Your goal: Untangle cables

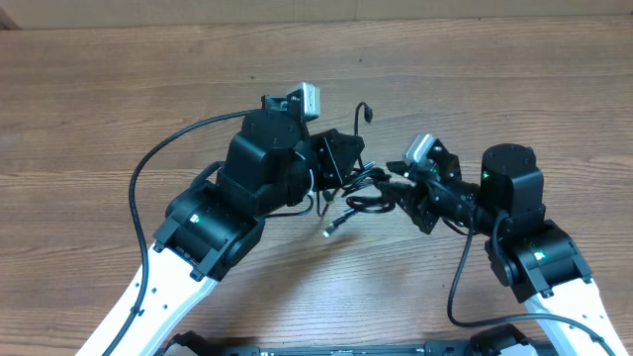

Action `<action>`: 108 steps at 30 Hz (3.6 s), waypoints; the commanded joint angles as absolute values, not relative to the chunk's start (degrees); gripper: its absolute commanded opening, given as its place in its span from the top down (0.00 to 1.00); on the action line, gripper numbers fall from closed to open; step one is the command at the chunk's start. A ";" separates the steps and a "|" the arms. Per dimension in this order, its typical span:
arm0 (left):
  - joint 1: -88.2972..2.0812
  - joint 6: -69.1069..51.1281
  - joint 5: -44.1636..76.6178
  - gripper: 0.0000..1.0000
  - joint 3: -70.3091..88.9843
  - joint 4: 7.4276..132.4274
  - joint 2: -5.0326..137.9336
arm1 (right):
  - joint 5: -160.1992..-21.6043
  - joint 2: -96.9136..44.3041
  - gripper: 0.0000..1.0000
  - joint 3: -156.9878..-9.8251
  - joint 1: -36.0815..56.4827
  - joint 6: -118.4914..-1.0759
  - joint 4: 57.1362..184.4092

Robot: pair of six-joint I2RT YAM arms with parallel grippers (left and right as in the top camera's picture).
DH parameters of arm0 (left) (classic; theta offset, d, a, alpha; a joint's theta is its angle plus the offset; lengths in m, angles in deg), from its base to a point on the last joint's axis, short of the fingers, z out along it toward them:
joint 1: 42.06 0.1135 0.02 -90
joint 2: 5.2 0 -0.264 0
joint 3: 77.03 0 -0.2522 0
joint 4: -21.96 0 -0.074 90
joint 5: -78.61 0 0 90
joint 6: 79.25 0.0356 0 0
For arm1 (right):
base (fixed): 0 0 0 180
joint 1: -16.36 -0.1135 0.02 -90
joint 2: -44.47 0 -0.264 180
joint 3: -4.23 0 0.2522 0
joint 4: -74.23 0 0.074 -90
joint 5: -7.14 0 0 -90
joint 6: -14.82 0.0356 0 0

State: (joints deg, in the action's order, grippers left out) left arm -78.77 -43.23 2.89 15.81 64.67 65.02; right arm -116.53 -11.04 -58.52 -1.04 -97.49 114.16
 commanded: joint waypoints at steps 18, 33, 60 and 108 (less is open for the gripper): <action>-78.72 -34.55 -1.37 0.78 15.24 65.30 64.82 | -119.15 -10.88 0.96 -60.18 -1.37 -81.07 114.66; -78.72 -26.73 -8.43 0.67 15.24 78.86 64.82 | -120.22 -10.84 0.96 -60.18 -1.24 -76.88 113.16; -78.86 -26.68 -7.77 0.96 15.24 78.92 64.89 | -131.87 -10.84 0.96 -60.18 -1.26 -71.91 109.88; -78.83 -26.92 -8.65 0.96 15.24 78.44 66.92 | -137.88 -10.86 0.96 -60.18 -1.26 -69.18 105.37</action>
